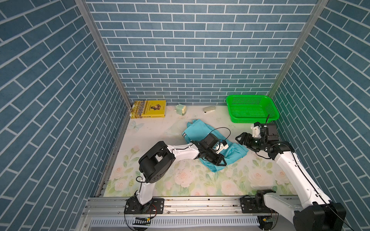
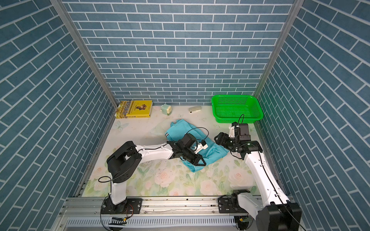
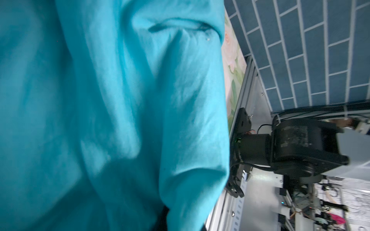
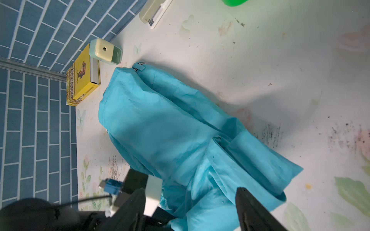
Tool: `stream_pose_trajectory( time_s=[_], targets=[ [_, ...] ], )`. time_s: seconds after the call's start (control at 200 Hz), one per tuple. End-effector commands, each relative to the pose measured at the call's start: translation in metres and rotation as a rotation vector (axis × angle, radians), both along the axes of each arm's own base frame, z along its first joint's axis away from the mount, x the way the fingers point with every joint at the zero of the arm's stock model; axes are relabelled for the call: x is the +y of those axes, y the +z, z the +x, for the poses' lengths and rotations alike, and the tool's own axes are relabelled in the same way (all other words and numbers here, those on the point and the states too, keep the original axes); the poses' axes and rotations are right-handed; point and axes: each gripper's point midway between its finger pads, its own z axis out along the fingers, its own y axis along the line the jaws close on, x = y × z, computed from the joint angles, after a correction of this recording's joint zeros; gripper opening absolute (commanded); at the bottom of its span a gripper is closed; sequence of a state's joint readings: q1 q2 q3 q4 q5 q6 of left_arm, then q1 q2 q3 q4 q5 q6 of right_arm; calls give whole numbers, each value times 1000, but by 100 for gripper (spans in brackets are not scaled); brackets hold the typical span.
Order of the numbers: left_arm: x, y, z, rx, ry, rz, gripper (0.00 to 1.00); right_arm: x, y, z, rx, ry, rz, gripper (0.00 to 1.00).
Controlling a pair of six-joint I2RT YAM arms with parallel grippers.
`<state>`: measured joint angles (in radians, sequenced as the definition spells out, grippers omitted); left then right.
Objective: Roll up the long pants
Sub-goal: Roll the long pant at the center of the board.
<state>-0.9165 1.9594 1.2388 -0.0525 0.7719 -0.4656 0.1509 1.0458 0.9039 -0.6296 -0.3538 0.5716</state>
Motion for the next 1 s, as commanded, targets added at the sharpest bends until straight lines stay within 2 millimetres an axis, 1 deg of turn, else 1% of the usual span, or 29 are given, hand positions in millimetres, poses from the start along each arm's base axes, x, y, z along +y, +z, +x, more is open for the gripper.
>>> stream_pose_trajectory(
  time_s=[0.0, 0.155, 0.295, 0.405, 0.44, 0.49, 0.545, 0.62, 0.76, 0.885, 0.995],
  targets=[
    [-2, 14, 1, 129, 7, -96, 0, 4, -3, -12, 18, 17, 36, 75],
    [5, 9, 14, 205, 59, -101, 0, 11, -3, -14, 5, 29, 93, 74],
    [14, 14, 27, 269, 137, -154, 0, 15, -4, -16, 7, 36, 115, 73],
    [21, 11, 35, 277, 176, -155, 0, 15, -9, -19, 5, 35, 127, 77],
    [23, 8, 36, 283, 184, -150, 0, 17, -13, -19, 8, 41, 139, 78],
    [24, 7, 37, 292, 191, -152, 0, 20, -18, -20, 17, 44, 164, 84],
    [24, 5, 38, 297, 195, -154, 0, 24, -26, -19, 27, 43, 189, 86],
    [25, 3, 39, 297, 200, -151, 0, 26, -40, -17, 44, 38, 211, 90],
    [26, 1, 39, 276, 194, -138, 0, 30, -63, -10, 83, 29, 232, 92],
    [33, -9, 40, 215, 186, -75, 0, 31, -77, -1, 107, 10, 241, 92],
    [38, -21, 34, 180, 154, -27, 0, 31, -82, 8, 111, -7, 246, 91]
  ],
)
